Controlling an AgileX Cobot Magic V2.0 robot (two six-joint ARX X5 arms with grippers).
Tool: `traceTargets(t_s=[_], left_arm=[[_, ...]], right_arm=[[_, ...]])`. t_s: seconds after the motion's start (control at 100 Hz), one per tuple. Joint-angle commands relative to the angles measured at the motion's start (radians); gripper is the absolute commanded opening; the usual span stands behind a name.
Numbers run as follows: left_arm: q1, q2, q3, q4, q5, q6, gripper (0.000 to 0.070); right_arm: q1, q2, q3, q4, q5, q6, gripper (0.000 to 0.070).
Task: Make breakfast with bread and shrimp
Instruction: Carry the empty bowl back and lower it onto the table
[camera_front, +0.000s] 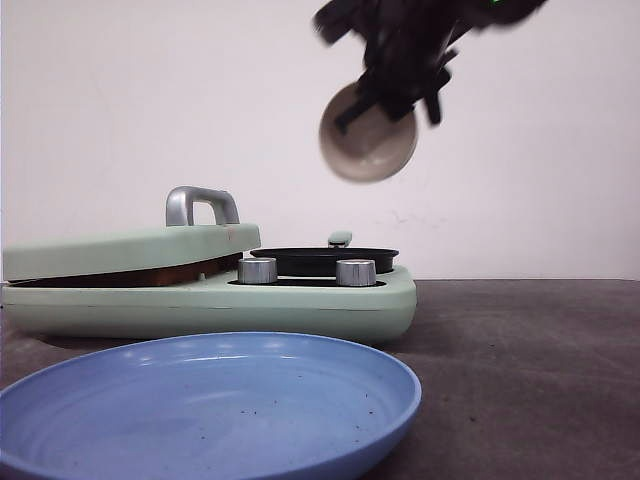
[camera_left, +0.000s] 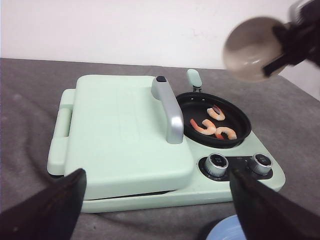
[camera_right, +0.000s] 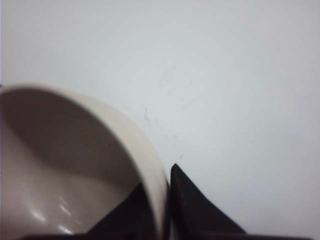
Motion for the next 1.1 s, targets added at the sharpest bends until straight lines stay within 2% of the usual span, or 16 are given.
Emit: traceTargets(t_s=[0.0, 0.23, 0.31, 0.46, 0.62, 0.71, 0.77, 1.09], left_arm=[[-0.002, 0.002, 0.005, 0.008, 0.002, 0.012, 0.0510], [-0.002, 0.002, 0.005, 0.007, 0.001, 0.012, 0.0510], [-0.002, 0.002, 0.005, 0.006, 0.002, 0.011, 0.0510], [-0.002, 0.002, 0.005, 0.006, 0.001, 0.012, 0.0510], [-0.002, 0.002, 0.005, 0.006, 0.001, 0.012, 0.0510], [-0.002, 0.003, 0.005, 0.006, 0.001, 0.012, 0.0510], [-0.002, 0.003, 0.005, 0.006, 0.001, 0.012, 0.0510], [-0.002, 0.003, 0.005, 0.003, 0.001, 0.012, 0.0510]], right_arm=[[-0.024, -0.043, 0.058, -0.188, -0.055, 0.229, 0.0000], [-0.157, -0.109, 0.254, -0.763, -0.294, 0.512, 0.0000], [-0.228, -0.109, 0.338, -0.951, -0.426, 0.597, 0.0000], [-0.351, -0.109, 0.391, -1.132, -0.661, 0.701, 0.0000], [-0.452, -0.092, 0.382, -1.303, -0.797, 0.705, 0.0000], [-0.484, -0.082, 0.340, -1.315, -0.901, 0.700, 0.0000], [-0.499, -0.082, 0.296, -1.285, -0.935, 0.699, 0.0000], [-0.530, -0.082, -0.004, -1.040, -0.943, 0.731, 0.0000]])
